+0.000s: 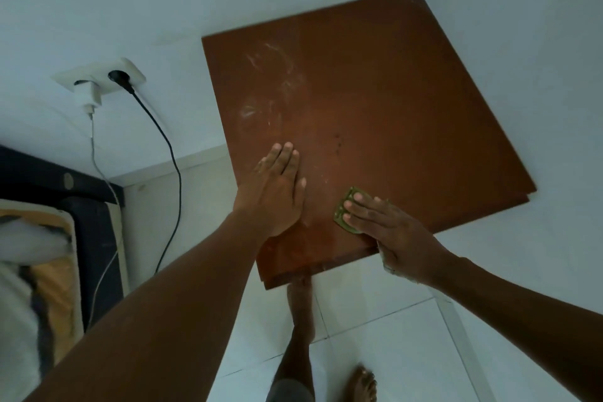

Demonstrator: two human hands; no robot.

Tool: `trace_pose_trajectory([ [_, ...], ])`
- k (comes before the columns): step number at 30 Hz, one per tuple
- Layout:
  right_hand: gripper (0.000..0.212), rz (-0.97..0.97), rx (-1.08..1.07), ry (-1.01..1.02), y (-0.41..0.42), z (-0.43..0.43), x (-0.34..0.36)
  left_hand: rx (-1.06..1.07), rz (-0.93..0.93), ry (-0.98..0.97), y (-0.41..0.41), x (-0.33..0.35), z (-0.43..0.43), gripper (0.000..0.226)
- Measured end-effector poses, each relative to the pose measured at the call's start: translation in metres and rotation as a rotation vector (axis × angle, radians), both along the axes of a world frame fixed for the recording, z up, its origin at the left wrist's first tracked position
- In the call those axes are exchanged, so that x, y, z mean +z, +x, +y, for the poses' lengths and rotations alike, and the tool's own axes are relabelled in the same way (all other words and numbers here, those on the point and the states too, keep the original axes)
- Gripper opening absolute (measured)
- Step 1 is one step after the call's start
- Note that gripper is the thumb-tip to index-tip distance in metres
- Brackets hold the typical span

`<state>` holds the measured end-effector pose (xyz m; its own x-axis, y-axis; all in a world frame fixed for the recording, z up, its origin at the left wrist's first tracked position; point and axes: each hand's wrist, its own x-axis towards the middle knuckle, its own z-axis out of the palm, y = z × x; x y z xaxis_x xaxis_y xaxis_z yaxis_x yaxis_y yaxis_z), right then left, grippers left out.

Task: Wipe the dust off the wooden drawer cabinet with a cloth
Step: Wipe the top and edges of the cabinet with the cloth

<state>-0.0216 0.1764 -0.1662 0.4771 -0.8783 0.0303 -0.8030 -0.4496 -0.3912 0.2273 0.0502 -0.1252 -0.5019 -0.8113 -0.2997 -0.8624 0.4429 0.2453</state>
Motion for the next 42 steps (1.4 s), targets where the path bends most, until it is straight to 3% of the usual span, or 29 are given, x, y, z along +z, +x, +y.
trace_pose_trajectory([
  [4,0.09,0.012,0.099,0.05,-0.001,0.046,0.007,0.06,0.022,0.076,0.01,0.004,0.046,0.063],
  [8,0.091,-0.072,0.118,0.145,0.01,0.04,0.044,0.068,0.037,0.061,0.015,0.002,0.042,0.062],
  [15,0.049,-0.144,-0.322,0.044,0.025,-0.152,0.086,0.022,0.011,0.041,0.025,0.005,-0.033,0.062],
  [20,0.067,-0.102,-0.424,-0.087,0.024,-0.296,0.072,0.005,0.042,0.051,0.032,0.001,-0.09,0.062],
  [26,0.061,0.034,-0.403,0.004,0.031,-0.386,0.041,0.085,0.172,-0.016,0.03,-0.026,-0.087,0.064],
  [31,0.057,0.293,-0.283,-0.029,0.034,-0.378,0.004,0.043,0.22,-0.059,0.037,-0.038,-0.088,0.065],
  [35,0.054,0.312,-0.187,-0.028,0.031,-0.353,0.004,0.048,0.231,-0.062,0.036,-0.038,-0.086,0.065],
  [42,0.052,0.272,-0.05,-0.018,0.045,-0.224,0.004,0.057,0.223,-0.065,0.035,-0.03,-0.087,0.069],
])
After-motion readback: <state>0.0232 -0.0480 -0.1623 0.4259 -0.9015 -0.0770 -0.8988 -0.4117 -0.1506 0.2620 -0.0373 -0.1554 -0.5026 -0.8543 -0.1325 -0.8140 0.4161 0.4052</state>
